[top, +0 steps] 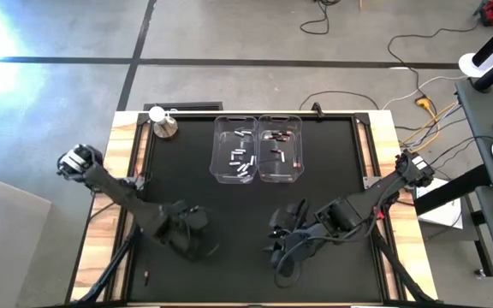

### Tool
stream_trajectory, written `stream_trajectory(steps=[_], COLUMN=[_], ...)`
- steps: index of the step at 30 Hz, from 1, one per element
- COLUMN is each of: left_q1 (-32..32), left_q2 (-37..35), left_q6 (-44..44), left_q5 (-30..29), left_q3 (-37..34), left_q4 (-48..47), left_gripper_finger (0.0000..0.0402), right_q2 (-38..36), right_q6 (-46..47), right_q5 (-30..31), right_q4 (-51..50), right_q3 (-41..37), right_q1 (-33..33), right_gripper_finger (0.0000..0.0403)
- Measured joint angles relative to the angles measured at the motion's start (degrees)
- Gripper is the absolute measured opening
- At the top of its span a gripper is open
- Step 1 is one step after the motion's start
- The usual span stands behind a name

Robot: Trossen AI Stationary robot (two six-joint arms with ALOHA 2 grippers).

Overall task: Sort batteries
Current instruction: Put the white battery into the left transparent bin

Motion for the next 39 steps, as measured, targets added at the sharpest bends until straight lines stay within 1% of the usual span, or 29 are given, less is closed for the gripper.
stream_trajectory(steps=[3, 6, 8, 11, 14, 16, 19, 24, 27, 30, 35, 39], left_q1=[5.0, 10.5, 14.4, 20.6, 26.1, 29.2, 33.9, 42.5, 46.5, 49.5, 53.3, 56.2], left_q2=[-3.9, -7.2, -8.5, -9.2, -8.7, -7.9, -5.5, 1.9, 7.4, 12.4, 18.1, 21.3], left_q6=[8.2, 15.7, 20.7, 27.4, 33.0, 35.4, 38.1, 39.4, 41.0, 42.9, 47.1, 50.2], left_q5=[-2.7, -4.9, -5.5, -5.0, -2.7, -0.9, 0.8, 6.6, 8.0, 8.0, 8.0, 9.9], left_q3=[2.3, 5.1, 7.1, 9.7, 12.3, 14.0, 16.5, 22.6, 26.8, 30.6, 31.4, 30.5], left_q4=[0.2, 0.5, 1.6, 4.5, 7.7, 9.2, 9.3, 8.9, 6.4, 2.0, -0.9, -1.1], left_gripper_finger=[0.0012, 0.0013, 0.0013, 0.0013, 0.0013, 0.0013, 0.0014, 0.0014, 0.0014, 0.0014, 0.0014, 0.0014], right_q2=[-0.5, -1.9, -2.9, -4.3, -5.3, -5.6, -5.8, -6.0, -6.2, -6.4, -6.5, -6.5], right_q6=[-0.3, -1.8, -3.0, -4.4, -6.3, -7.9, -10.1, -11.1, -10.6, -8.0, -2.0, -0.3], right_q5=[-1.1, -2.0, 0.3, 5.8, 10.6, 12.7, 13.1, 12.9, 12.9, 12.5, 7.6, 6.8], right_q4=[-1.2, -6.0, -9.9, -15.5, -19.2, -20.8, -23.0, -27.6, -31.4, -34.9, -40.5, -41.2], right_q3=[-0.1, 1.4, 3.3, 6.0, 8.4, 9.8, 11.5, 12.4, 12.9, 13.1, 13.1, 12.1], right_q1=[-0.2, -0.6, -0.9, -1.3, -1.3, -1.4, -1.4, -1.4, -1.4, -1.4, -0.7, 1.8], right_gripper_finger=[0.0203, 0.0203, 0.0203, 0.0203, 0.0203, 0.0203, 0.0203, 0.0203, 0.0203, 0.0203, 0.0203, 0.0203])
